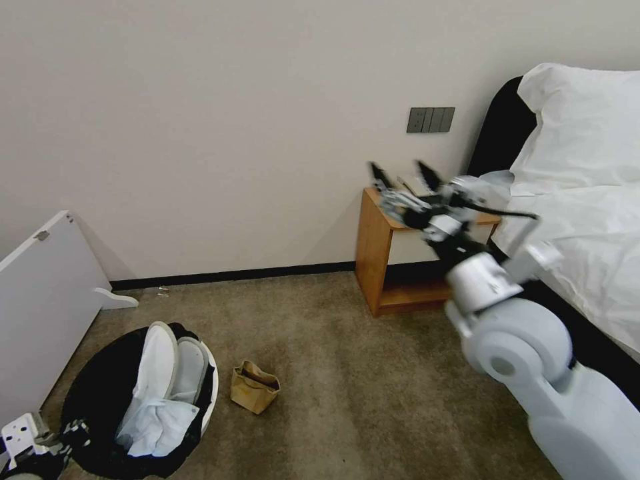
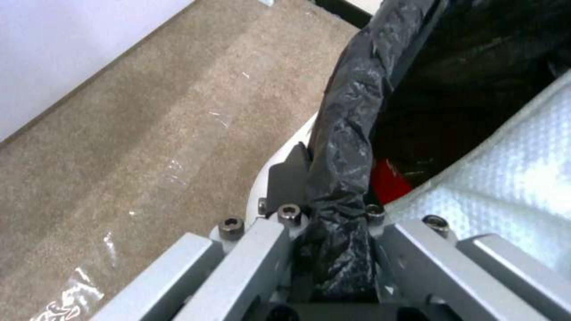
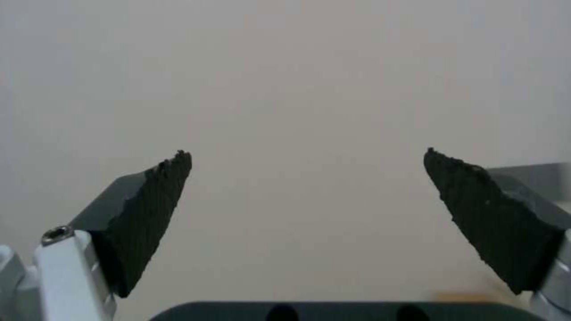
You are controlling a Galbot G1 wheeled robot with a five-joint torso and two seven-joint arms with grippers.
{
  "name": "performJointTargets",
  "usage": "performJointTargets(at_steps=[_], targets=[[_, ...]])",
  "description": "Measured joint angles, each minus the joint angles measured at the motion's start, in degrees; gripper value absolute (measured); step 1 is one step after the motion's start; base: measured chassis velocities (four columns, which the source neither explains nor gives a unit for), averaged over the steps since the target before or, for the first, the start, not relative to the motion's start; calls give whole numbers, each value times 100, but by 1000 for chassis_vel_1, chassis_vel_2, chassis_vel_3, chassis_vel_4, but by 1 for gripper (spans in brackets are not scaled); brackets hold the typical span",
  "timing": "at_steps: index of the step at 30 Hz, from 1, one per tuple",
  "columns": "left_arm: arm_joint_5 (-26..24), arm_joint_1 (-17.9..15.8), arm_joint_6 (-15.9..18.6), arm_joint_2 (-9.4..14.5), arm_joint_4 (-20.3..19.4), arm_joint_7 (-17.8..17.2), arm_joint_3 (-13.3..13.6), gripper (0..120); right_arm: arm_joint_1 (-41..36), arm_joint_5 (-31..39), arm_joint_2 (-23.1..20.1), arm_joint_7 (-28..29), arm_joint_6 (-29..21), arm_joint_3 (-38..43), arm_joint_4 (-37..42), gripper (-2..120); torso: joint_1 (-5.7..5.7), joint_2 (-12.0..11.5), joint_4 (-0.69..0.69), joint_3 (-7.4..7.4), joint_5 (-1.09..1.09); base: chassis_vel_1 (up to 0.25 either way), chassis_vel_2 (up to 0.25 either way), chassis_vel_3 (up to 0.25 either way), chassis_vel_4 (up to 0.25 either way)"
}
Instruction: Pick up the trash bin, then pick up the garbage from the floor and place it into the trash bin.
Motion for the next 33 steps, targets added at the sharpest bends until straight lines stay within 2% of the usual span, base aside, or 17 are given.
performJointTargets(at_steps=[2, 5, 12, 14, 16, 19, 27, 33], targets=[[12, 2, 0, -16, 1, 0, 8, 2, -255, -220, 11, 2, 21, 182, 71, 99, 0, 0, -2, 0, 1, 0, 0, 0, 0], [55, -2, 0, -70, -10, 3, 53, 2, -988, -1029, 69, 0, 114, 729, 269, 99, 0, 0, 1, 0, -1, 0, 0, 0, 0], [239, 25, 0, -141, -57, 74, 91, 2, -1839, -1766, 275, 70, 329, 1077, 370, 99, 0, 0, 2, 0, -2, 0, 0, 0, 0], [254, 35, 0, -154, -73, 81, 98, 2, -2087, -1980, 369, 95, 372, 1140, 396, 99, 0, 0, 2, -1, -2, 0, 0, 0, 0], [259, 36, 0, -183, -115, 89, 110, 2, -2608, -2619, 610, 128, 533, 1203, 409, 100, 0, 0, 0, 0, -1, 0, 0, 0, 0], [260, 35, 0, -201, -148, 90, 124, 2, -2819, -2946, 804, 132, 633, 1221, 410, 100, -1, 0, 1, 0, -2, 0, 0, 0, 0], [284, 51, 0, -274, -256, 95, 192, 2, -3156, -3413, 1368, 116, 812, 1134, 400, 99, 0, 0, 1, 0, -2, 0, 0, 0, 0], [285, 73, 0, -301, -334, 100, 227, 2, -3202, -3435, 1507, 103, 829, 1069, 341, 99, 0, 0, 1, 0, -2, 0, 0, 0, 0]])
